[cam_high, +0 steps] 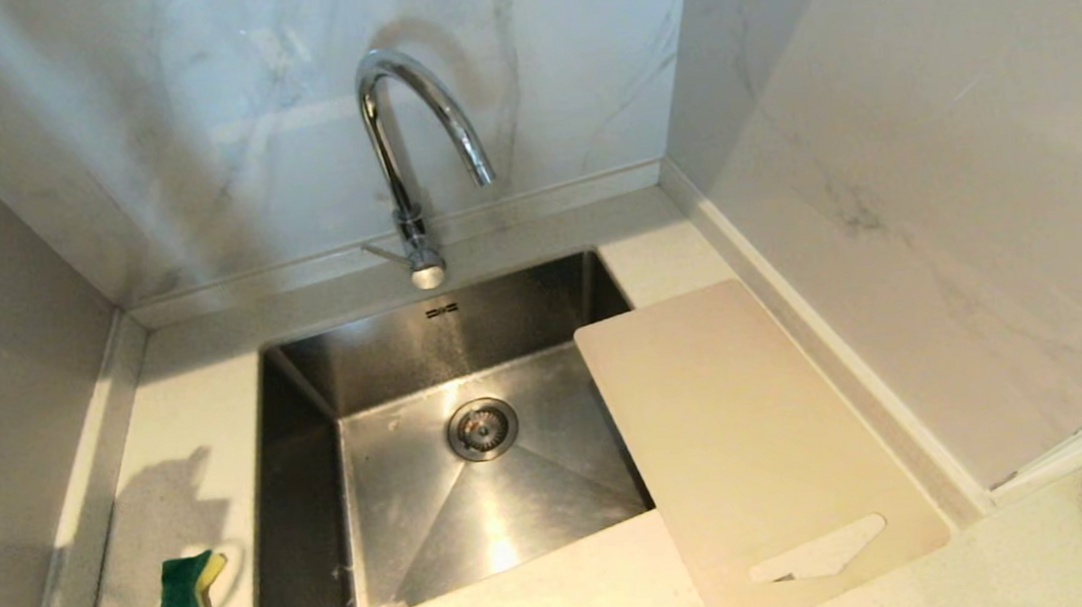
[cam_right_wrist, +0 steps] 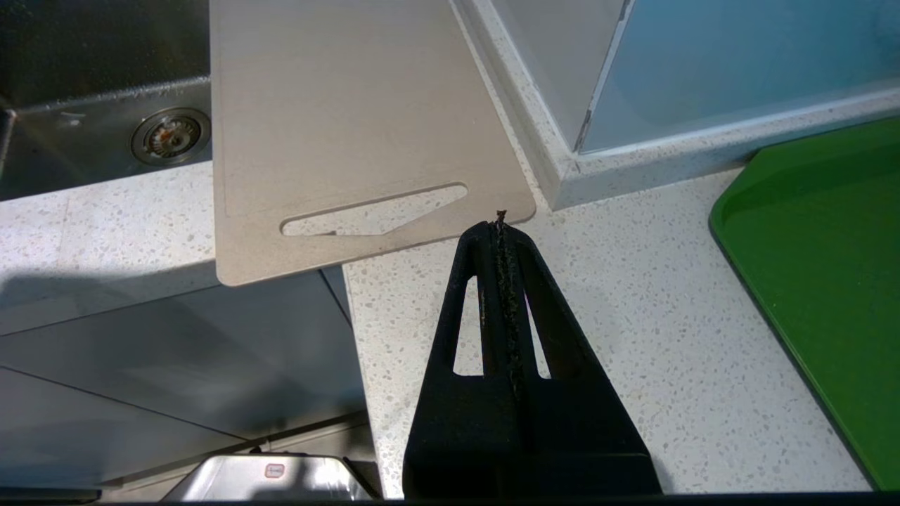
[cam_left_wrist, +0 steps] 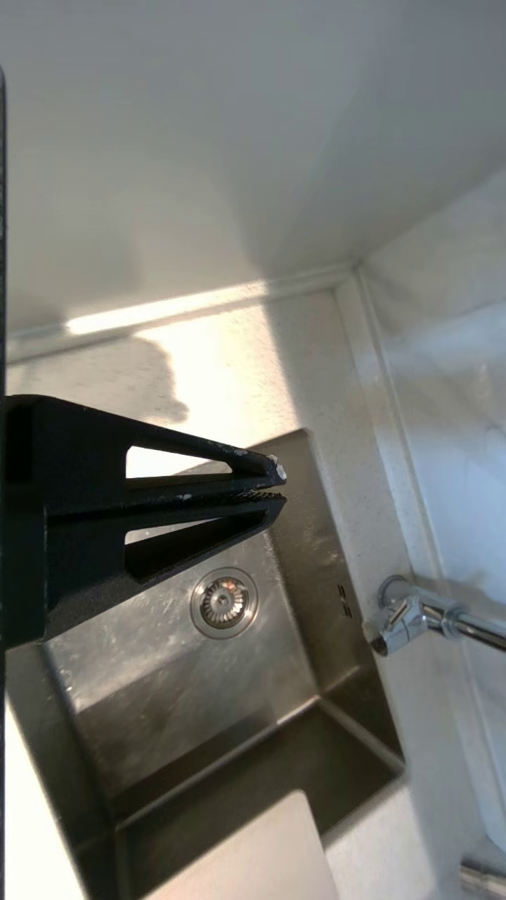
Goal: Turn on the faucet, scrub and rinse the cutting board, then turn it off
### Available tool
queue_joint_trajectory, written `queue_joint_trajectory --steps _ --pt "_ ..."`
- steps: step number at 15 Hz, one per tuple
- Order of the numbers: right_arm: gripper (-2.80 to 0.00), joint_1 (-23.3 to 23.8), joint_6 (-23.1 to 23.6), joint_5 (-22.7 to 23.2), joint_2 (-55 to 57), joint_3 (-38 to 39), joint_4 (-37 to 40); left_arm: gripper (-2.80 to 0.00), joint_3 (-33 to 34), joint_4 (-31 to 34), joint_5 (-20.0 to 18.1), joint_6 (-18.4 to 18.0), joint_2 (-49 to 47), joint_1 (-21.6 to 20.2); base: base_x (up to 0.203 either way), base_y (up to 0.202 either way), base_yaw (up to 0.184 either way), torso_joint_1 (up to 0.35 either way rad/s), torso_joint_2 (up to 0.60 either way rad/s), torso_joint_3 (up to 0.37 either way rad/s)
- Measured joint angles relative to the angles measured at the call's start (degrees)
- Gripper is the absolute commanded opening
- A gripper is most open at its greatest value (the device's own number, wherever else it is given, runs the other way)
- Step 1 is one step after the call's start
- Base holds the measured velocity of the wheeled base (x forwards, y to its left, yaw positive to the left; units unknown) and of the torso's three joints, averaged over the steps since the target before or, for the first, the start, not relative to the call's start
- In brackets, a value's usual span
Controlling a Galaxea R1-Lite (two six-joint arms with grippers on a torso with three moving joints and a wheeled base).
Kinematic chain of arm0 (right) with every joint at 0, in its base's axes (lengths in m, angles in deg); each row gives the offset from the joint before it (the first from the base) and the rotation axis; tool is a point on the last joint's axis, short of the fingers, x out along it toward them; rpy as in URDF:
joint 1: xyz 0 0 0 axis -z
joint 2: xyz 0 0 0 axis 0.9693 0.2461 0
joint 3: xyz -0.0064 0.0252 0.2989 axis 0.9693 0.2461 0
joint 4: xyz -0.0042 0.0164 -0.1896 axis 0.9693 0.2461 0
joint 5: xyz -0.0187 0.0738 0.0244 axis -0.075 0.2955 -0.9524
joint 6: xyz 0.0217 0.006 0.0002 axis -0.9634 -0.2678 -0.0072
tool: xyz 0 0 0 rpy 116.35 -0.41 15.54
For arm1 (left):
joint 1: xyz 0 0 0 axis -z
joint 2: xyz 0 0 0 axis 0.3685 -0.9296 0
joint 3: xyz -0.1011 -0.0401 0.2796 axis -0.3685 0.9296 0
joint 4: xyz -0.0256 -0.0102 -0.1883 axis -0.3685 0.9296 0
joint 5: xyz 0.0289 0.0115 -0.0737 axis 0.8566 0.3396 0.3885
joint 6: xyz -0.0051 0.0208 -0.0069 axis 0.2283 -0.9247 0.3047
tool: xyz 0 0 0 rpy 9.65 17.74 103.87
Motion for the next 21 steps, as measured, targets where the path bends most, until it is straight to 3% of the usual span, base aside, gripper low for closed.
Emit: queue_joint_trajectory --steps 3,7,9,13,16,18,21 --pt "-2.80 0.0 0.0 0.0 0.0 0.0 0.0 -2.80 7.4 0.2 -0.9 0.1 7.0 -2.1 0.000 0.000 0.000 0.000 0.00 0.000" --pt "-2.80 0.0 0.0 0.0 0.0 0.0 0.0 -2.80 15.6 0.0 -0.8 3.7 13.1 -4.8 0.000 0.000 0.000 0.000 0.00 0.000" --pt "-2.80 0.0 0.0 0.0 0.0 0.0 0.0 -2.80 20.1 0.3 0.4 3.9 18.2 -2.0 0.000 0.000 0.000 0.000 0.00 0.000" --pt "-2.80 0.0 0.0 0.0 0.0 0.0 0.0 -2.80 28.8 1.1 7.7 3.6 28.5 4.1 0.000 0.000 0.000 0.000 0.00 0.000" --pt "-2.80 0.0 0.0 0.0 0.0 0.0 0.0 -2.80 32.2 2.3 6.8 0.1 35.3 6.1 0.000 0.000 0.000 0.000 0.00 0.000" --pt "-2.80 0.0 0.0 0.0 0.0 0.0 0.0 -2.80 36.6 2.0 6.6 -0.4 39.1 6.0 0.000 0.000 0.000 0.000 0.00 0.000" --pt "-2.80 0.0 0.0 0.0 0.0 0.0 0.0 -2.80 41.6 -0.6 7.2 5.7 42.0 6.4 0.000 0.000 0.000 0.000 0.00 0.000"
